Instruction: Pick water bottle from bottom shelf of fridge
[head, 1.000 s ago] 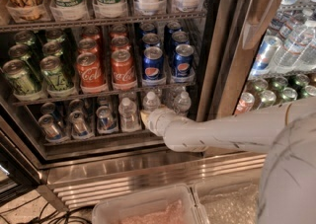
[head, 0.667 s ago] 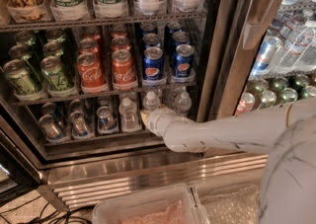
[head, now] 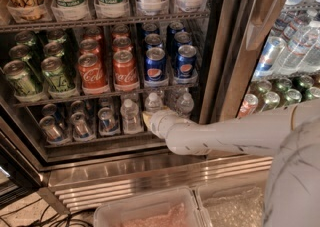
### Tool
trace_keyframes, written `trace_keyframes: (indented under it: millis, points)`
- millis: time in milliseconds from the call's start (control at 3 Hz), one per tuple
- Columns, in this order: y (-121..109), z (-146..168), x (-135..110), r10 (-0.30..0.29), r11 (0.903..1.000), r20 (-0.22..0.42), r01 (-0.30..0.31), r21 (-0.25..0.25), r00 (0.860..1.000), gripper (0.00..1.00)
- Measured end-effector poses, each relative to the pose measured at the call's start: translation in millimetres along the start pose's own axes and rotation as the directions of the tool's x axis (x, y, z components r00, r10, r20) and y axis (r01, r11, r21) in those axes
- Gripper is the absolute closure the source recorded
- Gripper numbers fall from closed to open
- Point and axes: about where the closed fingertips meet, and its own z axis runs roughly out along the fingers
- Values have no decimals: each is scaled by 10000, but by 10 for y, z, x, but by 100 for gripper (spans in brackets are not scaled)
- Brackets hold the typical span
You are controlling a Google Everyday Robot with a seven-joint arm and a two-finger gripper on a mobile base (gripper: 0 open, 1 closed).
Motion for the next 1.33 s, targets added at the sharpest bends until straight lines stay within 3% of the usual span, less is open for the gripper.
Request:
trace_keyframes:
  millis: [333,667,1000,1333]
  points:
    - [-1,-43,-28,-9,10000,89,9,50,10000,100]
    - [-15,-427,-306,-145,9989,827,107,461,9965,100]
    - [-42,-1090,-782,-506,9929,2031,274,1156,9778,100]
    - [-15,-1199,-949,-675,9918,2310,400,1217,9706,100]
